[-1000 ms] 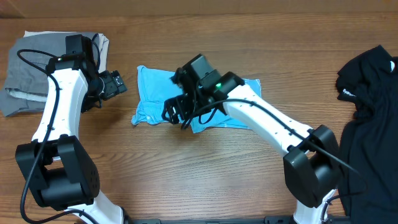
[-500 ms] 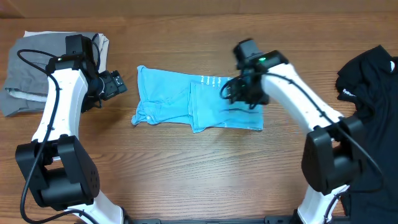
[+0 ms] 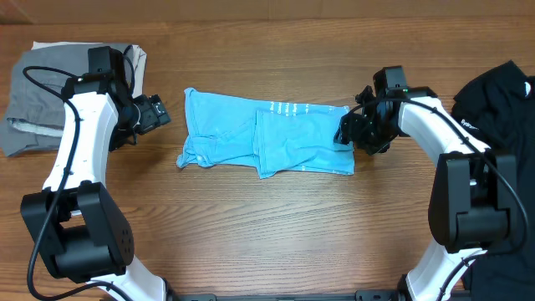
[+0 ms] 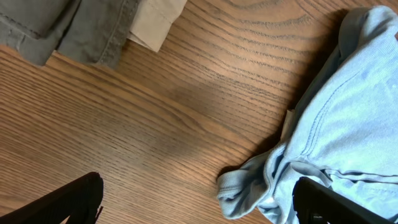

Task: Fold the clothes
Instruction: 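Grasp the right end again and fold it left onto the bundle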

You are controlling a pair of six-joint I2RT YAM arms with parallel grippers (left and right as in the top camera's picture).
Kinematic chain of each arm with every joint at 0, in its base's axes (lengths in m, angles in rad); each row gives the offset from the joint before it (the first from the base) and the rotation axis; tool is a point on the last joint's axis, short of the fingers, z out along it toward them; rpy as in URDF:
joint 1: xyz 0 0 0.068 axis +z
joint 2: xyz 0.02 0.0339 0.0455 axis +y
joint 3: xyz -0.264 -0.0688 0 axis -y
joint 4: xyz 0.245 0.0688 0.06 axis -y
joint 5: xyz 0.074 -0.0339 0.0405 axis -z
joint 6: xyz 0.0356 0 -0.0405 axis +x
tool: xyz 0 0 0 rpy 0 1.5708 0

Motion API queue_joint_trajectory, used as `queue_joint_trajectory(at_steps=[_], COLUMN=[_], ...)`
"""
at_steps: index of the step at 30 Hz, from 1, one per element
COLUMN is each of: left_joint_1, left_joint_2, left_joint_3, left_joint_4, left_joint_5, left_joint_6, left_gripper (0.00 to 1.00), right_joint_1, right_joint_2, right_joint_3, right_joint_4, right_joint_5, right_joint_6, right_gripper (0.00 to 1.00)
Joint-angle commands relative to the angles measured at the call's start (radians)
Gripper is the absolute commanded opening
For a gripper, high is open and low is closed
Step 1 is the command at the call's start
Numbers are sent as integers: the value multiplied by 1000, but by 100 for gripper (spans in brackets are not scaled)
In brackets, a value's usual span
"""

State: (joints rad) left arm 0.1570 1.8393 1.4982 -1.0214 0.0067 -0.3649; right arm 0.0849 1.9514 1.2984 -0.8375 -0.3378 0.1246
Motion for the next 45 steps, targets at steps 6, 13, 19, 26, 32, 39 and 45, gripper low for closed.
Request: queue_joint_trajectory(at_steps=[6,13,19,26,32,39,45], left_joint_1=[0,0,0,0,0,0,0], left_joint_2=[6,6,6,6,6,6,6], left_joint_3=[-3,-3,-3,-3,-3,-3,-3], left_joint_4=[2,2,2,2,2,2,2], left_joint_5=[-8,-8,-7,-8,-8,-8,-8], left_joint_6=[-10,-10,-10,-10,-10,-10,-10], left_gripper=[100,100,100,100,100,100,100], right_joint_1=[-1,-208,-365,-262,-38,185,323], right_joint_2=[-25,-60,-61,-64,-64,-58,13], right_joint_3=[-148,38,237,472,515,482,413], right_joint_4=[179,-77,-348,-536,-547,-397,-225], right_joint_5=[-49,40,90,90,48,50,50], right_joint_6=[-18,-18,-18,-17,61,119,119], right_gripper=[4,4,4,4,4,4,4])
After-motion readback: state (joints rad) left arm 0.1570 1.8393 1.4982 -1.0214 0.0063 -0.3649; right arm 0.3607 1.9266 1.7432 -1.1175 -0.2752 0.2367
